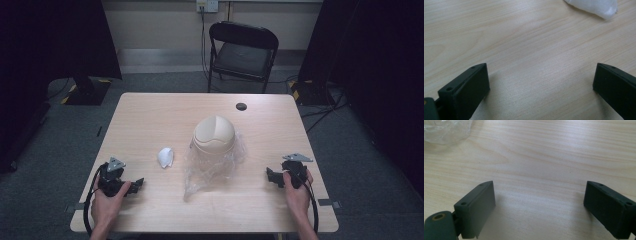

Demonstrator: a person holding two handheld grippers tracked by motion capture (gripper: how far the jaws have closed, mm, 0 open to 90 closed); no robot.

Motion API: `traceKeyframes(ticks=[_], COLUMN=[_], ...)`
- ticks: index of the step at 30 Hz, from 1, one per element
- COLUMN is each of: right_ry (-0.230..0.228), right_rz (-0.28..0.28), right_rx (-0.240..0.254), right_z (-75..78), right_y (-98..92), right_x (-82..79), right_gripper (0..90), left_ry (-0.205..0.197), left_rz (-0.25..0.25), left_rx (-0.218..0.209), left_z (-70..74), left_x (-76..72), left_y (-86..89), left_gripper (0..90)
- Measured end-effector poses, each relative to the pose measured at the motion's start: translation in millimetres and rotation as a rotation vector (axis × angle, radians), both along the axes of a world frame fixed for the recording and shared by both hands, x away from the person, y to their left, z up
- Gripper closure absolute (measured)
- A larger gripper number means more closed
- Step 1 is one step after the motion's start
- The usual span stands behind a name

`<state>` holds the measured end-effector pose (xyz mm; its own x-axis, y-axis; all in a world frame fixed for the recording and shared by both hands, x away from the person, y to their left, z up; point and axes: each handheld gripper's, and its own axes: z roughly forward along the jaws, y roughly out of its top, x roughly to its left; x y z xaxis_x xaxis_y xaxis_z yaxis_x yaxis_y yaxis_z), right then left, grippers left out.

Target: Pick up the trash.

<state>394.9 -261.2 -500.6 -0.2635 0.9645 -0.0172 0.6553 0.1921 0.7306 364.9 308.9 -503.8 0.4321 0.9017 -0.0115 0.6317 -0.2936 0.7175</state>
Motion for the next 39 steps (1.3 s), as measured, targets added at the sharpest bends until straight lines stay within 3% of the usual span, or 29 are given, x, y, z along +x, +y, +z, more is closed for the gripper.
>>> traceKeyframes(ticks=[12,14,16,18,20,23,25,26,29,34,39], right_ry=[0.001,0.0,0.0,0.0,0.0,0.001,0.001,-0.001,-0.001,-0.001,0.0], right_rz=[-0.001,0.0,-0.001,-0.001,-0.001,-0.002,-0.001,-0.001,-0.004,-0.004,-0.004], right_rx=[-0.001,-0.001,0.001,0.0,0.0,0.0,-0.001,0.0,-0.001,0.0,0.0], right_z=[0.0,0.0,0.0,0.0,0.0,0.1,0.1,0.0,0.0,0.0,0.0], right_y=[0.0,0.1,0.3,0.3,0.3,0.3,0.2,0.3,0.5,0.5,0.4], right_x=[0.0,-0.1,-0.2,-0.2,-0.2,-0.2,-0.1,-0.2,-0.6,-0.6,-0.5], right_gripper=[9.3,9.3,9.3,9.3,9.3,9.3,9.2,9.3,9.4,9.3,9.3], left_ry=[0.013,0.012,0.007,0.018,0.002,-0.01,-0.019,-0.04,-0.075,-0.116,-0.141], left_rz=[0.008,0.022,0.034,0.038,0.04,0.005,-0.011,-0.012,-0.064,-0.156,-0.247], left_rx=[0.017,0.01,0.0,-0.023,-0.036,-0.073,-0.065,-0.04,-0.087,-0.08,-0.17], left_z=[2.6,4.3,6.6,7.5,9.5,14.2,17.7,20.8,28.3,46.1,63.2], left_x=[0.1,-1.3,-3.2,-3.6,-4.3,-4.5,-2.7,-2.4,-3.6,-8.0,-1.7], left_y=[0.3,2.2,5.4,9.0,10.3,9.2,4.1,-0.9,-9.6,-28.0,-45.8], left_gripper=[2.5,7.3,18.5,16.4,16.7,16.6,17.0,17.5,19.9,21.0,21.0])
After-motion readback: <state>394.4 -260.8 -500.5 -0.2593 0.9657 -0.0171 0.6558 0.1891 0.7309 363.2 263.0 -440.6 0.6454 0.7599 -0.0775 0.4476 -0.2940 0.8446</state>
